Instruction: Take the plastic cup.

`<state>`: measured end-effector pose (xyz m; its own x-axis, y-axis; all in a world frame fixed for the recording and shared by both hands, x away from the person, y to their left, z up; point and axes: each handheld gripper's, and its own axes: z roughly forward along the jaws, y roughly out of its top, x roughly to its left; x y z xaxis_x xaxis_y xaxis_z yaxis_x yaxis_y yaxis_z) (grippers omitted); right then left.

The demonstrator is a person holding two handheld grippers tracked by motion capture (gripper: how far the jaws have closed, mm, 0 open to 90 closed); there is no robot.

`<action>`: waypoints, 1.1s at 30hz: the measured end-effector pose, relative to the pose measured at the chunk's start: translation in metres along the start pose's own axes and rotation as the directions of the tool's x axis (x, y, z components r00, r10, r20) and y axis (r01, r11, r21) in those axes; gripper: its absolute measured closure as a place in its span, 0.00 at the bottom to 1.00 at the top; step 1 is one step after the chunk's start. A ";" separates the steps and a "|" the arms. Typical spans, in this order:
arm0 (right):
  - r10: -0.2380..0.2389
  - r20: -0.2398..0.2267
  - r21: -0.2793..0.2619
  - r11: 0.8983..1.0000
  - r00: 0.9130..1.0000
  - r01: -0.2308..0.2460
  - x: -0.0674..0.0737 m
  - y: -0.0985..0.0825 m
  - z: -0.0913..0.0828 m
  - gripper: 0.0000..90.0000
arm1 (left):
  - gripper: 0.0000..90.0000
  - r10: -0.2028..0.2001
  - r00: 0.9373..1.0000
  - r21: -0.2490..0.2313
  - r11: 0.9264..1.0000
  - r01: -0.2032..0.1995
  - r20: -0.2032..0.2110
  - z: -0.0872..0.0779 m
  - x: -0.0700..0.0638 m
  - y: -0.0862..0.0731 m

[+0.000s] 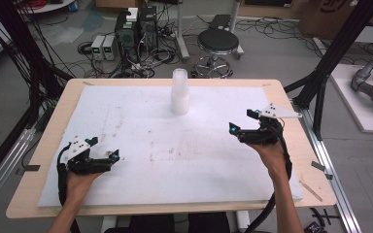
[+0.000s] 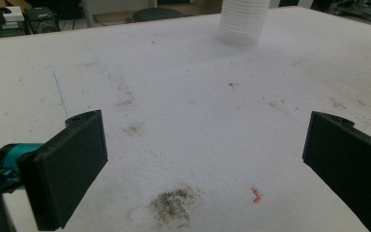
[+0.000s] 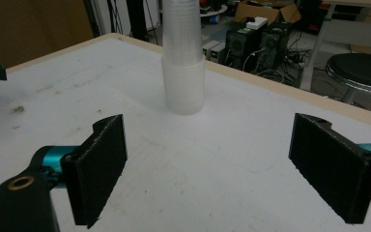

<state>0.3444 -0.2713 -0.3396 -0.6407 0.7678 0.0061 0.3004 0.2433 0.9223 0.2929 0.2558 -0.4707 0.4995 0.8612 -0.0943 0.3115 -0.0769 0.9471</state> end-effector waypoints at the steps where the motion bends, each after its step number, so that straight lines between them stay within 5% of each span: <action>1: 0.001 -0.005 0.004 1.000 1.000 -0.001 0.000 0.006 0.002 0.15 | 0.02 0.000 1.000 0.001 1.000 0.000 -0.001 0.000 0.000 0.000; 12: -0.078 -0.012 0.074 0.994 0.997 0.079 -0.001 0.076 0.036 0.15 | 0.02 0.009 1.000 0.021 1.000 -0.009 -0.003 0.002 -0.001 0.001; 33: -0.118 -0.052 0.165 0.978 0.992 0.125 -0.006 0.142 0.114 0.15 | 0.02 0.032 0.999 0.043 0.999 -0.032 -0.008 0.004 -0.003 0.002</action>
<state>0.4719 -0.1738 -0.2532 -0.7073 0.7020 -0.0829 0.3305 0.4320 0.8391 0.2947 0.2512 -0.4701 0.5028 0.8622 -0.0613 0.3299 -0.1259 0.9356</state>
